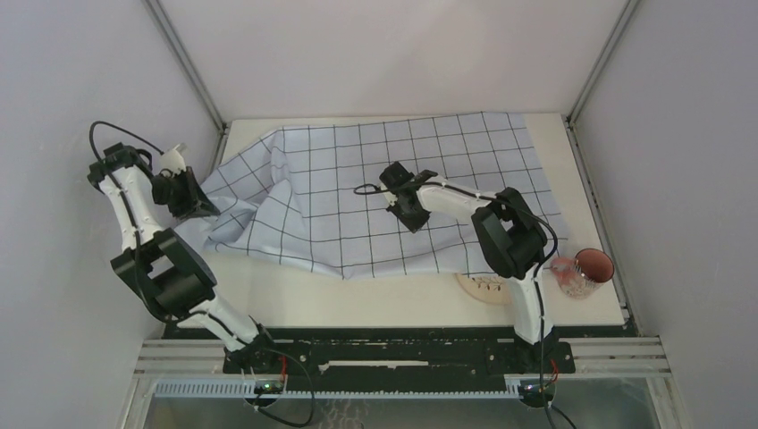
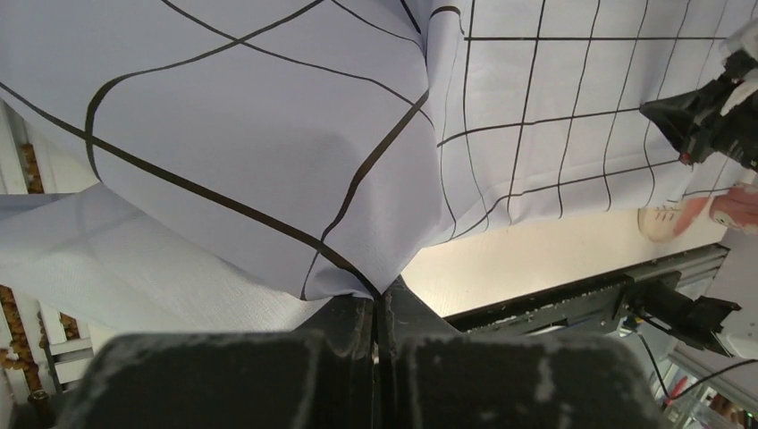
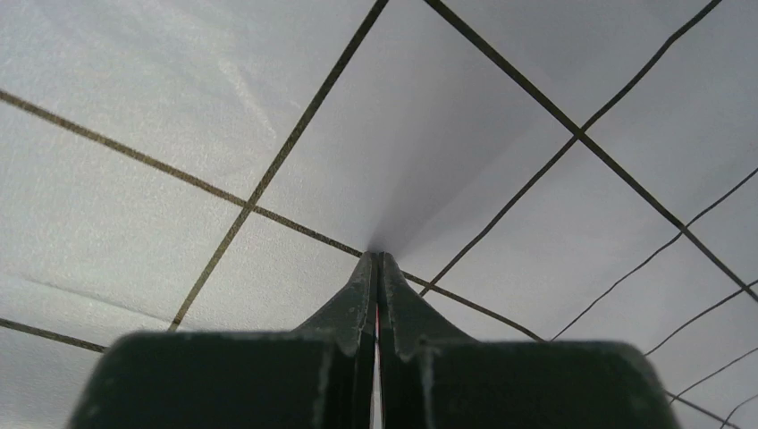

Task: Set the dinner table for one person
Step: Flatten out the napkin at the center of the board.

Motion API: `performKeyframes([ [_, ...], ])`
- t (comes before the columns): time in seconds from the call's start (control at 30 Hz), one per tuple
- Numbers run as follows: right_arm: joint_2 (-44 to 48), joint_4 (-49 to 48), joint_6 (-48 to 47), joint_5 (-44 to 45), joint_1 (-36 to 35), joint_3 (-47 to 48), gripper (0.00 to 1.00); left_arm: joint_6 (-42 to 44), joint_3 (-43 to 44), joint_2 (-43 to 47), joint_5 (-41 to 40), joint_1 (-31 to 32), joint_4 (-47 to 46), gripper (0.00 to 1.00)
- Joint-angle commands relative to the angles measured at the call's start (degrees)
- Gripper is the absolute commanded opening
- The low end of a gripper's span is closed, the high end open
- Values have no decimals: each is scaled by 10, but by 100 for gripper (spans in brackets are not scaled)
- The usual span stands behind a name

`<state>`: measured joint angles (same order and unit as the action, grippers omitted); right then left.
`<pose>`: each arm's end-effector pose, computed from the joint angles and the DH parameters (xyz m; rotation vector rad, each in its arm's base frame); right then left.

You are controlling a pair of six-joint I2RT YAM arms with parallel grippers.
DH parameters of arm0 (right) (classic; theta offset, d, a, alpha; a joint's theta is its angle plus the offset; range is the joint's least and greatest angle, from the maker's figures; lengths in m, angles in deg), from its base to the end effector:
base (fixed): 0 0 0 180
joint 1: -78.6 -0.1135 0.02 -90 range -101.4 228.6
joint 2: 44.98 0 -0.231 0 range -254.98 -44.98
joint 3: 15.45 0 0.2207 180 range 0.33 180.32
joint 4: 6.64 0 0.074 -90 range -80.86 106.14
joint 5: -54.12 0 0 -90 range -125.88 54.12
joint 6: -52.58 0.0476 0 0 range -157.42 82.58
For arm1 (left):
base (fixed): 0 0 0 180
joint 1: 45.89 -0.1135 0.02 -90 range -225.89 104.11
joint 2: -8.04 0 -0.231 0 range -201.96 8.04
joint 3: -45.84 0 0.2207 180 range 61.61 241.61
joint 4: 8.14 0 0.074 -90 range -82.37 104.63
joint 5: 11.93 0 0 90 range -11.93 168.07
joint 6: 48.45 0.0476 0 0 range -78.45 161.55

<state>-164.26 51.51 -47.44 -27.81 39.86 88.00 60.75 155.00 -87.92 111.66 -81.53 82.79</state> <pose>0.2996 0.2318 0.1384 -1.1445 2.5936 -0.0948 0.2453 0.1435 0.2826 -0.2914 2.6134 -0.5741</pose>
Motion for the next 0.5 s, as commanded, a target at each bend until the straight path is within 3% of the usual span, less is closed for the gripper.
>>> performKeyframes([
  [0.0,-20,24,13,52,9,38,0,24,45,-3,32,2,57,0],
  [0.2,-27,16,14,82,17,48,0,54,41,20,15,1,70,0],
  [0.47,-39,-3,30,42,56,74,0,126,-24,95,20,1,66,0],
])
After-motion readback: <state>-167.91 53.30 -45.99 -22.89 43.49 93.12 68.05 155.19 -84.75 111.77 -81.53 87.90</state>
